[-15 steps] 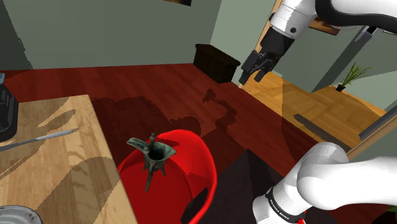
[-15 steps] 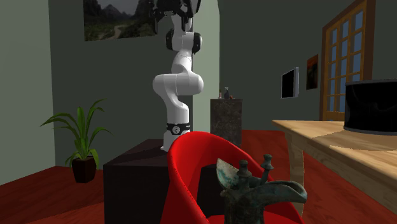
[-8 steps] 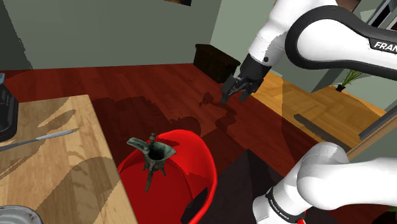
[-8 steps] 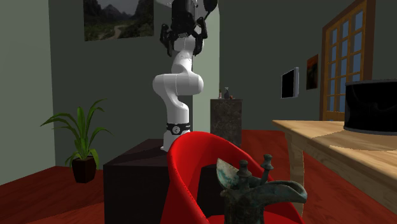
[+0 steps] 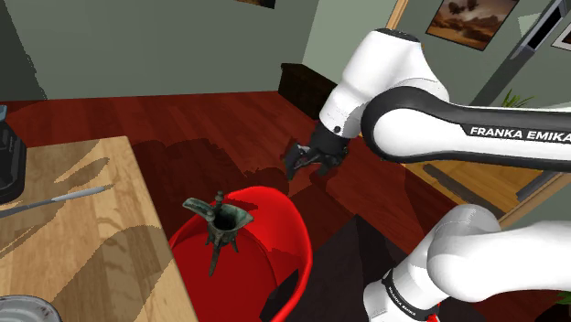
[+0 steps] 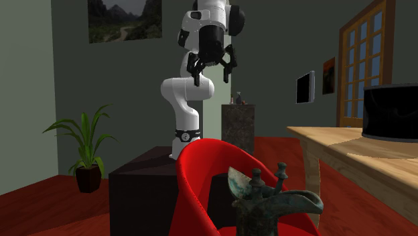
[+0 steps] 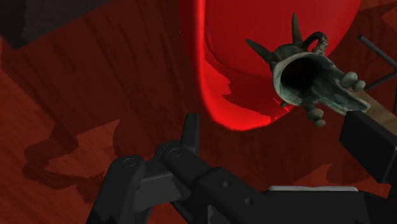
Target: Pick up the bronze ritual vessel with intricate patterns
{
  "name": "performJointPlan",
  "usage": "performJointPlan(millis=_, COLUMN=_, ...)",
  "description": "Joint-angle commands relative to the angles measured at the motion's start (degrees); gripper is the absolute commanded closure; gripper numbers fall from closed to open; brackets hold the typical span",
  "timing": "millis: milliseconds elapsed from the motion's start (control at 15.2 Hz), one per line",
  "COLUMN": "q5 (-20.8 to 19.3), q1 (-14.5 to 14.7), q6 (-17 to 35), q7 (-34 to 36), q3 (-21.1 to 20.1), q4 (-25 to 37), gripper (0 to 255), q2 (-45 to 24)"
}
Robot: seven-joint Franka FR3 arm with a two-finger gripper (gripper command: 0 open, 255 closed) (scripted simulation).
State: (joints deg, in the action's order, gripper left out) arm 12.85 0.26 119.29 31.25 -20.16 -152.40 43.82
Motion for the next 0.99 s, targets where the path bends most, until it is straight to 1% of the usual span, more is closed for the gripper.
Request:
performJointPlan(millis=0, q5=1.14, q1=-0.42, q6=4.95, q7=3.68, q3=-3.20, q4=-0.99, gripper=0, q2=-3.46)
performJointPlan(millis=198, q5=2.12, q1=-1.48, q6=11.52, q7=9.14, q3=-7.95, q4=-1.81, gripper=0, q2=-8.66)
performJointPlan(millis=330, q5=2.06, q1=-2.72, q6=15.98, q7=13.13, q3=-11.35, q4=-1.81, gripper=0, q2=-12.76)
performJointPlan(millis=462, q5=1.18, q1=-4.61, q6=20.42, q7=17.55, q3=-15.06, q4=-1.38, gripper=0, q2=-17.31)
performJointPlan(millis=594, q5=-0.97, q1=-7.33, q6=24.75, q7=22.71, q3=-19.16, q4=-0.55, gripper=0, q2=-22.28)
performJointPlan(millis=726, q5=-5.07, q1=-11.19, q6=28.85, q7=29.08, q3=-23.86, q4=0.68, gripper=0, q2=-27.71)
performJointPlan(millis=792, q5=-8.20, q1=-13.69, q6=30.74, q7=32.99, q3=-26.52, q4=1.46, gripper=0, q2=-30.64)
performJointPlan(millis=858, q5=-12.44, q1=-16.58, q6=32.45, q7=37.65, q3=-29.35, q4=2.36, gripper=0, q2=-33.83)
performJointPlan(millis=924, q5=-18.17, q1=-19.85, q6=33.86, q7=43.36, q3=-32.30, q4=3.44, gripper=0, q2=-37.39)
